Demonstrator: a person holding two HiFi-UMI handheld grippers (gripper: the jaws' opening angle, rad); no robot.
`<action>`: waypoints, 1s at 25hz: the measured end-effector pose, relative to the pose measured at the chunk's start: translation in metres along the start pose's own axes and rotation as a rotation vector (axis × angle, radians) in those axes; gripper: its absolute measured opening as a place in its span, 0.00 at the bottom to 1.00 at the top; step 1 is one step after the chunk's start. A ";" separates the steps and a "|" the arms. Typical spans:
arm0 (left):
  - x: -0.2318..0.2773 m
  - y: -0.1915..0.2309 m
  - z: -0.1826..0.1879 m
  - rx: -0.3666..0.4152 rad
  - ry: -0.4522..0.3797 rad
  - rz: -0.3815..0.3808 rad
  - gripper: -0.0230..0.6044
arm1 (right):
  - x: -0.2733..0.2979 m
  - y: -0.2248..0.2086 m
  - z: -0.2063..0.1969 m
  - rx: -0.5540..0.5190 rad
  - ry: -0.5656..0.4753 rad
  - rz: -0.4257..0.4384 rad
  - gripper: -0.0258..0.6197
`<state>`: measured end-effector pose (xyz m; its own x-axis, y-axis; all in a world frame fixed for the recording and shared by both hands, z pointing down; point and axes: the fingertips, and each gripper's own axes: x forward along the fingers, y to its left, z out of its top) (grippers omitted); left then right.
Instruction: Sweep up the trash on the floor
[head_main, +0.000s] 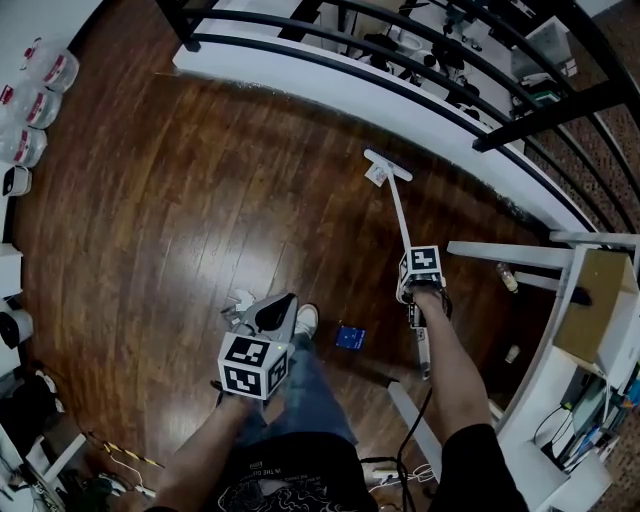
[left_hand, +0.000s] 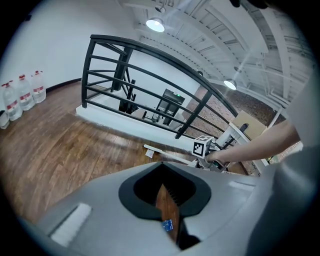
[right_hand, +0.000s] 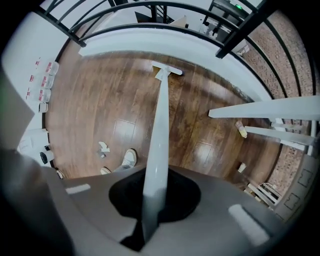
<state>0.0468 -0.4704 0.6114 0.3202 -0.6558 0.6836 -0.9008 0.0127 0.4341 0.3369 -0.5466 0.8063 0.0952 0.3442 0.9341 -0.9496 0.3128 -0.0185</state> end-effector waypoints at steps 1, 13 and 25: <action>-0.001 0.000 -0.001 0.000 -0.001 0.000 0.04 | 0.002 0.005 -0.005 -0.002 0.000 0.004 0.04; -0.072 0.023 -0.039 -0.003 -0.039 -0.013 0.04 | 0.026 0.105 -0.110 0.019 0.042 0.097 0.04; -0.171 0.065 -0.119 -0.008 -0.052 0.000 0.04 | 0.053 0.198 -0.243 -0.009 0.097 0.125 0.04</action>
<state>-0.0316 -0.2676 0.5925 0.3045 -0.6942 0.6522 -0.8982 0.0187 0.4393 0.2265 -0.2514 0.7653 0.0050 0.4651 0.8852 -0.9532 0.2699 -0.1364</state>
